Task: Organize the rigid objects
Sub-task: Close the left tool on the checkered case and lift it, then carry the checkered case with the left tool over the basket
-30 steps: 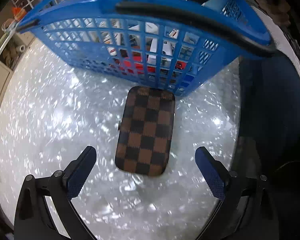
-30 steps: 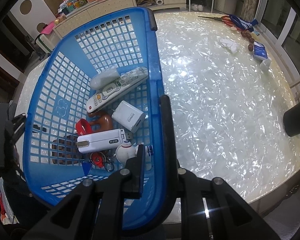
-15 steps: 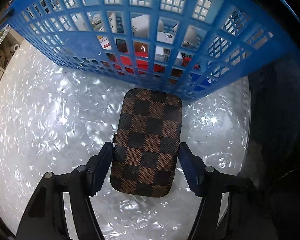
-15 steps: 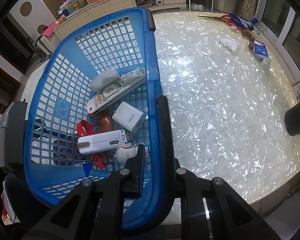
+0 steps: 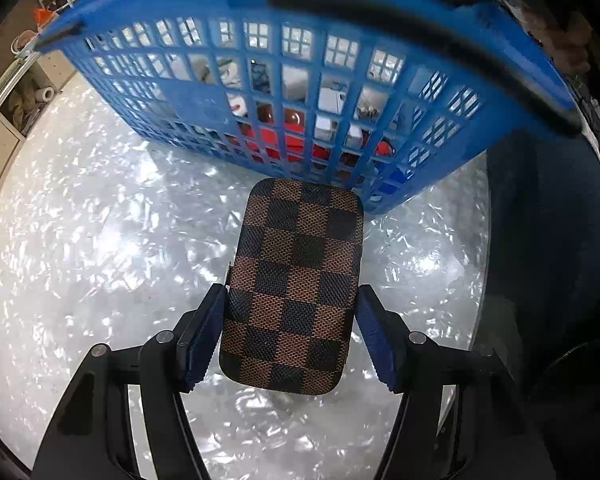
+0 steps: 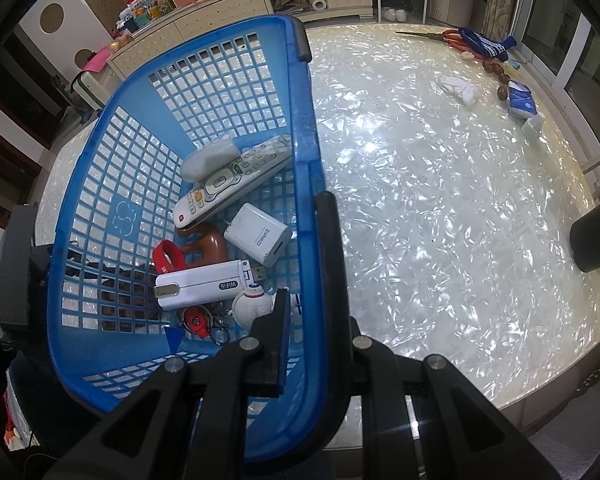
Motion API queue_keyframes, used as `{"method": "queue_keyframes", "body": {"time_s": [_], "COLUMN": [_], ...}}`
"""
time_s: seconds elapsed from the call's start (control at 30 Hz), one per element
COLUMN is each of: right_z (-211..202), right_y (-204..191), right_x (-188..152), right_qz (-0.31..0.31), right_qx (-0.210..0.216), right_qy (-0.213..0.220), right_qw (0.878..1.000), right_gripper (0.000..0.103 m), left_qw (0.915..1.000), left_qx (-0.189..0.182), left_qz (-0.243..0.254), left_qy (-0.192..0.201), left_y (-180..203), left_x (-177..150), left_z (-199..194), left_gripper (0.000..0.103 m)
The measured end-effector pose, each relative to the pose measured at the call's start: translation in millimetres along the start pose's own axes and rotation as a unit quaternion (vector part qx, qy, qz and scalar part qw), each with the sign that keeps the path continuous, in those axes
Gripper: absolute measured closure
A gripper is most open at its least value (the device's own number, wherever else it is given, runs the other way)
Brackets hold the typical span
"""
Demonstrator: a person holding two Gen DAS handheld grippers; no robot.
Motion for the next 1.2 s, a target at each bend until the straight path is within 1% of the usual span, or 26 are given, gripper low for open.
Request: {"method": "queue_keyframes", "body": {"time_s": [0.2,0.27,0.47,0.5,0.57,0.6,0.7,0.77,0.87,1.03,1.2], "right_z": [2.7,3.8,3.1,2.4,0.6,-0.4,-0.2,-0.5,-1.0,-1.6,-1.5], "right_y": [1.1,0.9,-0.5,-0.4,0.4,0.6,0.1,-0.7,-1.3,-0.6,-1.1], "right_x": [1.1,1.5,1.1,1.1,1.2,1.2,1.0,1.1,0.6,-0.1,0.2], "right_qz": [-0.001,-0.003,-0.005,-0.005,-0.004,-0.003,-0.006,-0.008,-0.007,-0.006,-0.007], "right_qx": [-0.002,-0.003,-0.006,-0.008,-0.009,-0.009,-0.011,-0.013,-0.012,-0.008,-0.006], "right_qy": [-0.001,-0.002,-0.003,-0.001,0.001,0.002,0.001,0.002,0.003,0.005,0.005], "right_qw": [1.000,1.000,1.000,1.000,1.000,1.000,1.000,1.000,1.000,1.000,1.000], "right_gripper": [0.089,0.089,0.089,0.091,0.091,0.091,0.091,0.091,0.091,0.091,0.091], "left_qw": [0.9994,0.9992,0.9965,0.9960,0.9946,0.9938,0.9907,0.9888,0.9881,0.9859,0.9867], "left_qx": [0.019,0.019,0.052,0.056,0.065,0.071,0.090,0.096,0.099,0.108,0.097], "left_qz": [-0.018,-0.021,-0.027,-0.028,-0.029,-0.029,-0.030,-0.026,-0.007,0.019,0.037], "left_qy": [0.022,0.029,0.059,0.063,0.075,0.080,0.098,0.111,0.118,0.126,0.125], "left_y": [-11.6,-15.1,-26.3,-27.1,-27.0,-28.9,-32.2,-30.0,-27.0,-17.8,-11.1], "left_x": [-9.9,-13.7,-16.6,-16.3,-11.8,-2.9,6.7,14.2,29.3,56.9,82.9], "left_z": [-32.9,-47.5,-92.4,-100.0,-116.6,-119.7,-146.1,-160.6,-175.6,-186.3,-176.3], "left_gripper": [0.034,0.034,0.034,0.034,0.034,0.034,0.034,0.034,0.034,0.034,0.034]}}
Point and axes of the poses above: each gripper's, at about its wrist camera, not at the fingertips, and z roughly the way its jaws point, y to its right, x to its top, the point moved 3 cm from there along z, roughly the way its jaws point, and after that the axes turned 2 degrees about z, right-handed, at the moved point
